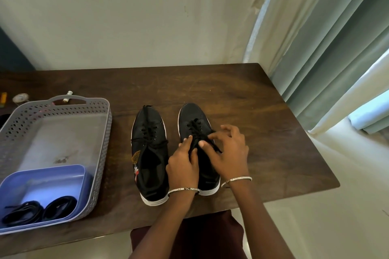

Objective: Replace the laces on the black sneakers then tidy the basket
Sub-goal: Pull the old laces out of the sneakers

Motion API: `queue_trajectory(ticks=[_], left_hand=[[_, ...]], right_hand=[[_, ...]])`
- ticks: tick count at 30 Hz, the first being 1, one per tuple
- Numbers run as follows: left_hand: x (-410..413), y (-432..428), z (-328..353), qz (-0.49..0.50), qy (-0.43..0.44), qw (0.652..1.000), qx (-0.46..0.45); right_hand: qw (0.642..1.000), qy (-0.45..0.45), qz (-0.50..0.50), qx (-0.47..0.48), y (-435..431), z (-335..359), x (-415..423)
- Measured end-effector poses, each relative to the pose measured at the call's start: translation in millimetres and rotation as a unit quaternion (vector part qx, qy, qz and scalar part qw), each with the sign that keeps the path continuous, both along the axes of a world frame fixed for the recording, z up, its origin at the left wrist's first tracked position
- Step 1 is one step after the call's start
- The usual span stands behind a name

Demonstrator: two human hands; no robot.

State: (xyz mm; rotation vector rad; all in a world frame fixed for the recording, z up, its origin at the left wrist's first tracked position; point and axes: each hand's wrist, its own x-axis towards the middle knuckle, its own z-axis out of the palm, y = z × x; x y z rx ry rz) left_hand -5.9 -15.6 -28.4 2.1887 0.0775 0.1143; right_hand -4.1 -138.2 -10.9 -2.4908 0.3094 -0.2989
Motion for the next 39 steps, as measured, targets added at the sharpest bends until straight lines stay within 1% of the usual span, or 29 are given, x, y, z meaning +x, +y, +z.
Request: queue_trajectory(ticks=[2, 6, 10, 11, 13, 16, 17, 19, 22, 24, 25, 26, 27, 28, 29, 30, 31, 32, 33, 34, 35, 36, 38, 39], left_hand=[[3, 1, 1, 0.004, -0.004, 1.0, 0.0], [12, 3, 3, -0.011, -0.028, 1.0, 0.004], [23, 5, 13, -0.011, -0.057, 0.998, 0.002], [29, 6, 15, -0.024, -0.064, 0.998, 0.003], [42, 6, 18, -0.082, -0.068, 0.994, 0.03], [59, 6, 26, -0.167, -0.034, 0.979, 0.115], [63, 6, 30, -0.179, -0.02, 0.977, 0.118], [71, 9, 34, -0.174, 0.019, 0.982, 0.075], [80, 19, 28, -0.118, 0.077, 0.99, -0.012], [82, 22, 22, -0.058, 0.118, 0.987, -0.095], [82, 20, 22, -0.019, 0.144, 0.977, -0.154], [82, 17, 23, 0.024, 0.177, 0.961, -0.211], [81, 15, 25, 0.063, 0.207, 0.939, -0.267], [81, 12, 25, 0.091, 0.23, 0.916, -0.316], [80, 10, 26, 0.108, 0.243, 0.896, -0.356], [78, 9, 26, 0.121, 0.247, 0.882, -0.382], [75, 8, 27, 0.134, 0.244, 0.874, -0.398], [72, 7, 26, 0.145, 0.236, 0.874, -0.4], [69, 7, 25, 0.151, 0.225, 0.875, -0.4], [67, 7, 23, 0.151, 0.216, 0.879, -0.399], [64, 7, 21, 0.147, 0.208, 0.882, -0.396], [63, 7, 20, 0.145, 0.2, 0.885, -0.394], [61, 8, 17, 0.151, 0.186, 0.889, -0.391], [59, 8, 16, 0.155, 0.181, 0.888, -0.392]], right_hand=[[0.999, 0.014, 0.002, -0.031, 9, 2, -1], [0.998, -0.001, -0.036, -0.043, 6, 9, 1], [0.997, -0.004, -0.009, -0.081, -3, 22, 8], [0.995, -0.002, 0.002, -0.097, -5, 25, 10], [0.991, -0.005, 0.023, -0.13, -7, 29, 13], [0.986, -0.013, 0.042, -0.162, -9, 33, 17], [0.985, -0.005, 0.045, -0.167, -11, 33, 18], [0.984, 0.009, 0.047, -0.173, -15, 33, 20], [0.985, 0.024, 0.037, -0.167, -25, 32, 24], [0.992, 0.019, 0.01, -0.122, -34, 30, 25], [0.997, 0.012, -0.008, -0.08, -39, 27, 25], [0.999, 0.002, -0.024, -0.026, -44, 23, 25], [0.998, -0.021, -0.035, 0.048, -49, 20, 23], [0.989, -0.046, -0.05, 0.13, -53, 17, 21], [0.971, -0.063, -0.071, 0.221, -53, 16, 19], [0.943, -0.067, -0.103, 0.309, -51, 14, 16], [0.905, -0.057, -0.14, 0.398, -52, 12, 15], [0.863, -0.039, -0.18, 0.471, -53, 9, 15], [0.826, -0.015, -0.219, 0.518, -56, 3, 14], [0.804, 0.003, -0.254, 0.537, -59, -3, 14], [0.809, 0.021, -0.282, 0.515, -62, -9, 12], [0.83, 0.031, -0.31, 0.463, -62, -13, 11], [0.886, 0.023, -0.338, 0.317, -53, -14, 4], [0.91, -0.015, -0.332, 0.247, -44, -11, 0]])
